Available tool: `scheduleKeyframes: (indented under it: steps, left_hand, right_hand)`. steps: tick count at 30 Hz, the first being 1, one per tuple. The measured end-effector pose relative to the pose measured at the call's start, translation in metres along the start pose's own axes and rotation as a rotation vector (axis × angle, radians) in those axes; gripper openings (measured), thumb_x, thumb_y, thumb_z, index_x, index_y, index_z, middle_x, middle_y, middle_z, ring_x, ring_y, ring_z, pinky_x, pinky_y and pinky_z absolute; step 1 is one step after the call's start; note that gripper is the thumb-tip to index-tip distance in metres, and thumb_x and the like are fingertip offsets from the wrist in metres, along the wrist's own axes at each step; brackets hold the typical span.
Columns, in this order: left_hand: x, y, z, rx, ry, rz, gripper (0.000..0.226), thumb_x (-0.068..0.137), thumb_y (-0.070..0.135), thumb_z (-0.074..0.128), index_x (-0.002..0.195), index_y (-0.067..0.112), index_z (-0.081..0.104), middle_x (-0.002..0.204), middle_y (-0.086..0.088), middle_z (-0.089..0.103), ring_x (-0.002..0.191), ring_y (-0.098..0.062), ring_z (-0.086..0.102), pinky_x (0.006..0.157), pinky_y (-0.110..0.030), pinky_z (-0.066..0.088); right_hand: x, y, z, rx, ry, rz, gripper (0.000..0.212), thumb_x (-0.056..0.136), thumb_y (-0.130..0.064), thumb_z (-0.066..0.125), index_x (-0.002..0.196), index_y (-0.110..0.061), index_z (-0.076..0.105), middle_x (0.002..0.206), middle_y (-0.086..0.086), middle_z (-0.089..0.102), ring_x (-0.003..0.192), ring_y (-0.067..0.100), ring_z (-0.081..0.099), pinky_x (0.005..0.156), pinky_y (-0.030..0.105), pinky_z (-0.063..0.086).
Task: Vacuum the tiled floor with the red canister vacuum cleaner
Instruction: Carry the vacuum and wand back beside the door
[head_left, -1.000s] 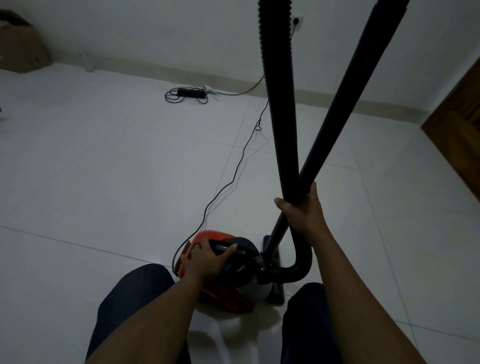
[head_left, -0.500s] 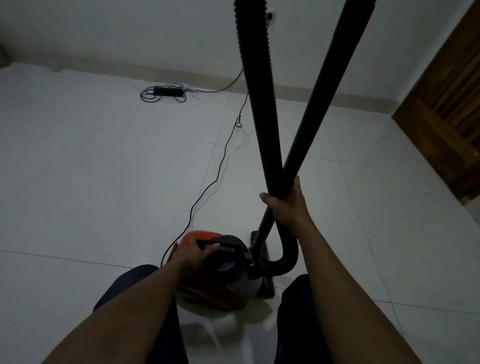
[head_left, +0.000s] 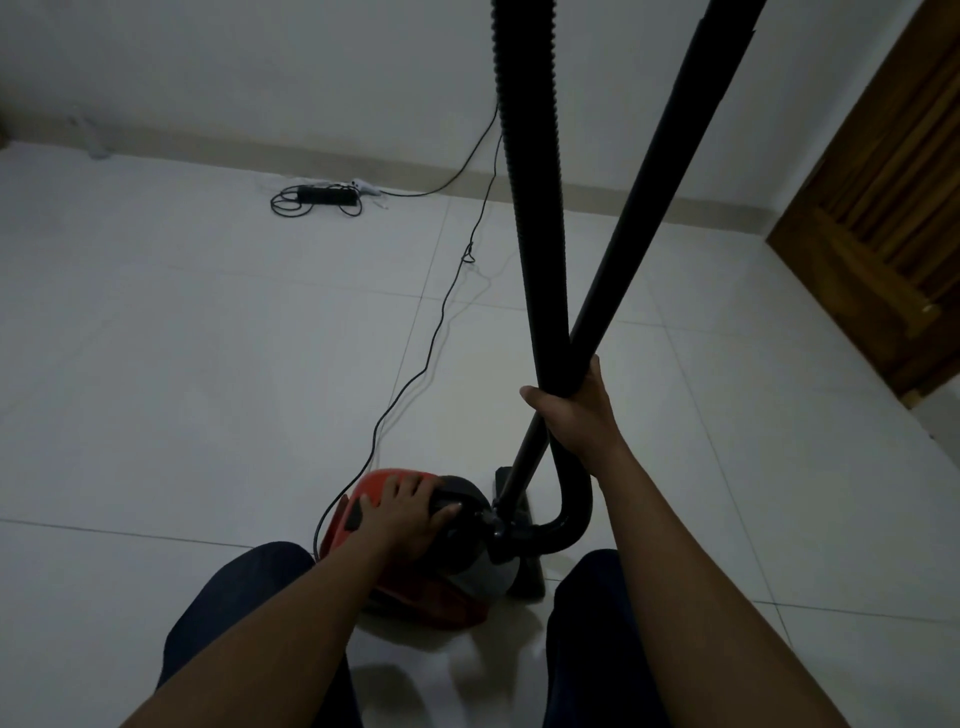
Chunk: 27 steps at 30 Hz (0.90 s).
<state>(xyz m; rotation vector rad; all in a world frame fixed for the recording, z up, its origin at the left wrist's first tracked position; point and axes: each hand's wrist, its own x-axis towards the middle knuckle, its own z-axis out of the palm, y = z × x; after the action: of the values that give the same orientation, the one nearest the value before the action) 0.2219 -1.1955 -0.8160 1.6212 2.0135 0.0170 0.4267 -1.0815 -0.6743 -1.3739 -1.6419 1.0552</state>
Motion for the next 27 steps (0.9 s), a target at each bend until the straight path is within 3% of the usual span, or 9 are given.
scheduleKeyframes:
  steps: [12, 22, 25, 27]
  left_hand:
    - [0.005, 0.000, -0.003, 0.005, -0.051, -0.043, 0.078, 0.094, 0.073, 0.029, 0.156, 0.026, 0.019, 0.163, -0.009, 0.019, 0.150, -0.035, 0.012, 0.114, -0.068, 0.018]
    - [0.006, 0.000, -0.005, 0.030, -0.071, -0.029, 0.079, 0.096, 0.070, 0.030, 0.157, 0.021, 0.016, 0.162, -0.013, 0.020, 0.148, -0.039, 0.012, 0.116, -0.062, 0.023]
    - [0.009, 0.000, -0.005, 0.048, -0.072, 0.002, 0.075, 0.097, 0.067, 0.031, 0.157, 0.023, 0.019, 0.160, -0.013, 0.023, 0.147, -0.039, 0.016, 0.115, -0.059, 0.025]
    - [0.011, 0.001, -0.005, -0.009, -0.009, -0.018, 0.071, 0.097, 0.065, 0.035, 0.154, 0.025, 0.027, 0.158, -0.010, 0.029, 0.146, -0.035, 0.021, 0.117, -0.055, 0.023]
  right_hand:
    - [-0.001, -0.002, 0.010, -0.004, 0.000, -0.002, 0.054, 0.071, -0.036, 0.077, 0.108, -0.031, 0.038, 0.092, -0.011, 0.059, 0.071, -0.011, 0.058, 0.053, 0.015, 0.040]
    - [0.001, 0.002, 0.011, 0.015, 0.002, -0.019, 0.058, 0.068, -0.043, 0.079, 0.107, -0.032, 0.038, 0.095, -0.012, 0.058, 0.076, -0.006, 0.060, 0.058, 0.018, 0.043]
    - [0.002, -0.001, 0.009, 0.042, 0.008, -0.053, 0.074, 0.058, -0.056, 0.084, 0.110, -0.025, 0.042, 0.096, -0.013, 0.055, 0.080, -0.006, 0.059, 0.062, 0.017, 0.047]
    - [0.003, -0.003, 0.004, 0.054, 0.011, -0.100, 0.079, 0.062, -0.063, 0.078, 0.112, -0.012, 0.045, 0.092, -0.009, 0.052, 0.070, -0.005, 0.057, 0.058, 0.015, 0.047]
